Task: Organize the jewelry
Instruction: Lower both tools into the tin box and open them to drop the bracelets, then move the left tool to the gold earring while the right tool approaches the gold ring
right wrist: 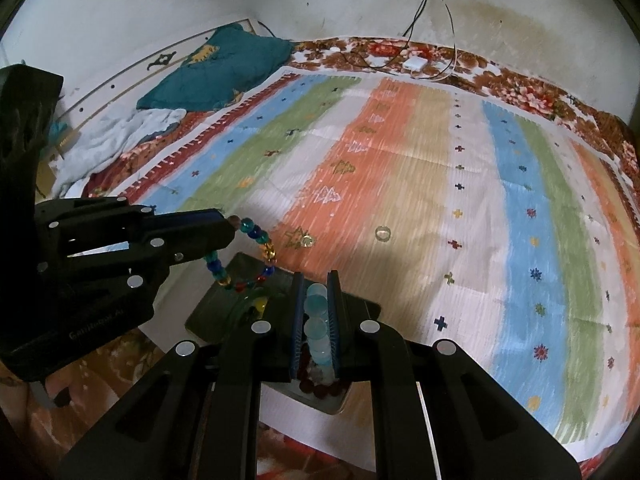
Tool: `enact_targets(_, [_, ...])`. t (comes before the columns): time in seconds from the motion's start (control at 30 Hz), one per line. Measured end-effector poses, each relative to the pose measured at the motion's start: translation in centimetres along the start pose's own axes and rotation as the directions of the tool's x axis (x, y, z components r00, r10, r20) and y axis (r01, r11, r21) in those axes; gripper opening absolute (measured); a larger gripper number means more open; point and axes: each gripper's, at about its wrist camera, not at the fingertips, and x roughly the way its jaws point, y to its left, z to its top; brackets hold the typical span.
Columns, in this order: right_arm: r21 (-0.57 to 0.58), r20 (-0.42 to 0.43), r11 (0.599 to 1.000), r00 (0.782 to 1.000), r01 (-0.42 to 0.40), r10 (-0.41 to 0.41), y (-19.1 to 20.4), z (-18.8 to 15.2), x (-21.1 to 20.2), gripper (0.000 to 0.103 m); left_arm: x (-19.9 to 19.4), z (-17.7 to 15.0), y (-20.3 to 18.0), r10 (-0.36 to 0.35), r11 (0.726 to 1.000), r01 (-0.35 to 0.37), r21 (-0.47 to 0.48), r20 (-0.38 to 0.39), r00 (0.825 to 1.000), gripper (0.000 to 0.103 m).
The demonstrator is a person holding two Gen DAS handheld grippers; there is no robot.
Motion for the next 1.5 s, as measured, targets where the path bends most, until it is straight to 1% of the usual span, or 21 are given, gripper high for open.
enact_targets(0.13, [0.003, -0.004, 1.0, 1.0, -0.005, 0.005, 0.0, -0.1, 0.1, 0.012, 0.0, -0.2, -0.1, 0.003, 1.0, -0.003, 0.004, -0.003, 1.0, 0.009])
enact_targets(0.23, [0.007, -0.016, 1.0, 1.0, 0.0, 0.0, 0.1, -0.1, 0.3, 0.012, 0.1, -0.6, -0.3, 0.02, 1.0, -0.02, 0.019, -0.006, 1.0, 0.009])
enact_targets(0.33, [0.025, -0.034, 1.0, 0.999, 0.012, -0.011, -0.2, -0.1, 0.9, 0.013, 0.6, -0.8, -0.2, 0.018, 1.0, -0.018, 0.022, -0.038, 0.999, 0.01])
enact_targets(0.37, [0.032, -0.04, 0.999, 0.999, 0.016, -0.015, -0.4, -0.1, 1.1, 0.016, 0.8, -0.8, 0.0, 0.028, 0.999, -0.028, 0.015, -0.041, 0.999, 0.014])
enact_targets(0.4, [0.043, -0.042, 0.999, 0.999, 0.022, -0.021, -0.7, -0.1, 1.2, 0.023, 0.9, -0.9, 0.3, 0.05, 0.999, -0.049, 0.006, -0.043, 0.998, 0.018])
enact_targets(0.43, [0.052, -0.037, 0.998, 0.999, 0.029, -0.027, -0.9, -0.1, 1.2, 0.041, 1.0, -0.6, 0.6, 0.062, 0.998, -0.062, 0.002, -0.043, 0.997, 0.027])
enact_targets(0.47, [0.056, -0.033, 0.998, 0.999, 0.033, -0.031, -1.0, -0.1, 1.1, 0.05, 1.0, -0.6, 0.9, 0.07, 0.998, -0.07, -0.005, -0.038, 0.997, 0.032])
enact_targets(0.53, [0.06, -0.029, 0.997, 0.999, 0.038, -0.037, -1.3, 0.0, 1.1, 0.05, 1.1, -0.4, 1.7, 0.078, 0.996, -0.079, -0.03, -0.042, 0.996, 0.036])
enact_targets(0.57, [0.066, -0.031, 0.997, 0.999, 0.041, -0.039, -1.5, 0.1, 1.2, 0.051, 1.2, -0.3, 2.0, 0.081, 0.996, -0.082, -0.04, -0.046, 0.996, 0.041])
enact_targets(0.63, [0.078, -0.043, 0.996, 0.998, 0.049, -0.046, -2.0, 0.2, 1.6, 0.053, 1.6, -0.3, 2.8, 0.081, 0.994, -0.084, -0.067, -0.058, 0.995, 0.046])
enact_targets(0.7, [0.093, -0.059, 0.994, 0.997, 0.058, -0.053, -2.6, 0.4, 2.2, 0.053, 1.9, -0.2, 3.5, 0.061, 0.993, -0.068, -0.097, -0.073, 0.995, 0.048])
enact_targets(0.8, [0.109, -0.063, 0.992, 0.997, 0.059, -0.053, -3.3, 0.8, 2.5, 0.056, 2.4, -0.1, 4.4, 0.029, 0.988, -0.041, -0.146, -0.088, 0.996, 0.055])
enact_targets(0.83, [0.117, -0.062, 0.991, 0.997, 0.059, -0.052, -3.5, 1.0, 2.5, 0.058, 2.6, -0.1, 4.6, 0.026, 0.987, -0.041, -0.154, -0.094, 0.995, 0.06])
enact_targets(0.93, [0.133, -0.064, 0.989, 0.996, 0.062, -0.054, -4.1, 1.4, 2.8, 0.06, 3.3, -0.1, 5.2, 0.016, 0.984, -0.036, -0.176, -0.112, 0.994, 0.063])
enact_targets(1.0, [0.135, -0.072, 0.988, 0.996, 0.07, -0.061, -4.3, 1.6, 3.2, 0.063, 3.7, 0.0, 5.6, -0.012, 0.98, -0.013, -0.197, -0.127, 0.992, 0.063])
enact_targets(1.03, [0.134, -0.074, 0.989, 0.995, 0.069, -0.06, -4.4, 1.7, 3.3, 0.063, 4.0, 0.1, 5.8, -0.03, 0.977, 0.001, -0.211, -0.134, 0.991, 0.065])
enact_targets(1.13, [0.133, -0.079, 0.988, 0.995, 0.075, -0.064, -4.6, 2.0, 3.7, 0.07, 4.6, 0.2, 6.2, -0.062, 0.97, 0.025, -0.241, -0.146, 0.987, 0.069])
enact_targets(1.27, [0.124, -0.083, 0.986, 0.992, 0.108, -0.098, -4.8, 2.2, 4.1, 0.077, 5.5, 0.4, 6.4, -0.071, 0.965, 0.027, -0.259, -0.162, 0.984, 0.076])
enact_targets(1.3, [0.123, -0.086, 0.986, 0.991, 0.113, -0.103, -4.9, 2.3, 4.2, 0.077, 5.7, 0.4, 6.5, -0.07, 0.965, 0.025, -0.262, -0.167, 0.984, 0.077])
enact_targets(1.37, [0.123, -0.092, 0.985, 0.99, 0.118, -0.107, -5.2, 2.6, 4.6, 0.079, 6.2, 0.6, 6.8, -0.067, 0.962, 0.017, -0.272, -0.176, 0.982, 0.081])
enact_targets(1.5, [0.153, -0.107, 0.982, 0.989, 0.115, -0.099, -6.2, 2.9, 5.3, 0.085, 7.2, 0.9, 7.4, -0.063, 0.96, 0.006, -0.279, -0.198, 0.978, 0.084])
